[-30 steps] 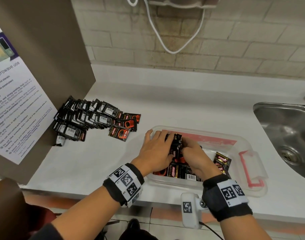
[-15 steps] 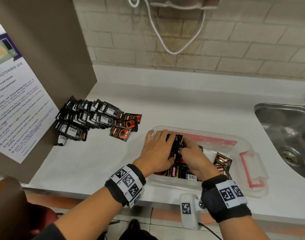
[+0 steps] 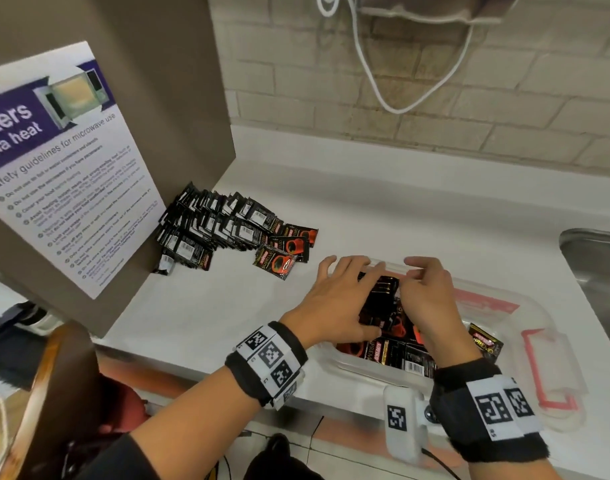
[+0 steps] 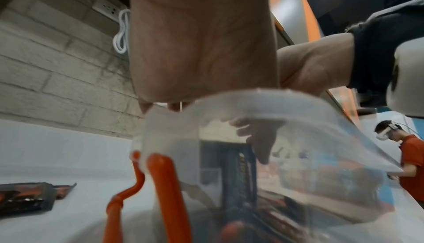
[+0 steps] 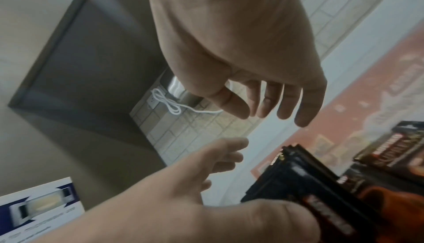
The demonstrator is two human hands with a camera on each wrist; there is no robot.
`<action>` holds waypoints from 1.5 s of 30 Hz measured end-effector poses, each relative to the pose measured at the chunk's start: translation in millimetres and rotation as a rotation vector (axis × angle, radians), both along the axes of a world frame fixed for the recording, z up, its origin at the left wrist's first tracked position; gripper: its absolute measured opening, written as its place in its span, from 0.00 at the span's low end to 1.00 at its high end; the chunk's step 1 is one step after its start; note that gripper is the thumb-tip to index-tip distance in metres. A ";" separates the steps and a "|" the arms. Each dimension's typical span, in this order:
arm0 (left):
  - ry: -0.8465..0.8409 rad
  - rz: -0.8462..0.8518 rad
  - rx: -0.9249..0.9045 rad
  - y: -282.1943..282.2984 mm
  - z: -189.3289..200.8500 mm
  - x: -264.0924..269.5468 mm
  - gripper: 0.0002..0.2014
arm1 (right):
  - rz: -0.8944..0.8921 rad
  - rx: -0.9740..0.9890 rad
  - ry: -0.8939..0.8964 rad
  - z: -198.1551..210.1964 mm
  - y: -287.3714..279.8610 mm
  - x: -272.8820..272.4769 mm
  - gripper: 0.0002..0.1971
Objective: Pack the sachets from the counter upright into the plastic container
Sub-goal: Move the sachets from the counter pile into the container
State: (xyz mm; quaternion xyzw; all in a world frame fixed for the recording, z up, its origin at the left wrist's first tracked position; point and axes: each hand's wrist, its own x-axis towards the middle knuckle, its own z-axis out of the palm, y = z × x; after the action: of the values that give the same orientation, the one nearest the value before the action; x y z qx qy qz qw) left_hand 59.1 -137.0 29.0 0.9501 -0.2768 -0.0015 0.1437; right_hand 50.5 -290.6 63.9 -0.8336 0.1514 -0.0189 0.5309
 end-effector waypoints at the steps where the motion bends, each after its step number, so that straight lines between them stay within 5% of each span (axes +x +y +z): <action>1: 0.010 -0.005 -0.030 7.2 3.3 1.3 0.53 | 0.008 -0.028 -0.032 4.7 7.4 0.9 0.20; 7: 0.194 0.101 -0.328 74.8 31.2 15.1 0.49 | 0.117 0.026 -0.163 29.9 52.4 4.5 0.21; 15: 0.061 0.559 -0.554 163.8 32.1 28.7 0.16 | 0.451 0.085 -0.030 38.3 97.9 14.9 0.20; 23: 0.039 0.629 -0.656 173.5 21.9 34.1 0.08 | 0.578 0.012 0.032 49.9 92.9 30.3 0.11; 27: -0.087 0.972 -0.696 194.6 7.1 32.5 0.12 | 0.665 -0.033 0.063 46.4 123.0 40.6 0.11; 33: -0.081 1.364 -0.528 219.8 -17.5 23.0 0.33 | 0.811 -0.345 0.284 21.0 174.8 58.8 0.30; 39: -0.026 1.442 -0.468 223.7 -35.2 26.4 0.41 | 0.790 -0.586 0.429 -10.2 194.3 69.6 0.36; 45: 0.023 1.450 -0.512 233.1 -42.6 39.1 0.37 | 0.816 -0.640 0.498 -33.2 202.1 70.4 0.39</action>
State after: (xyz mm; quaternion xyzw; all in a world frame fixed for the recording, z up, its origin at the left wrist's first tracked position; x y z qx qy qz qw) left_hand 98.1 96.0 -13.6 0.8311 0.4251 0.1471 0.3270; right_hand 120.9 -88.6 30.7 -0.9229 -0.0754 0.3396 0.1649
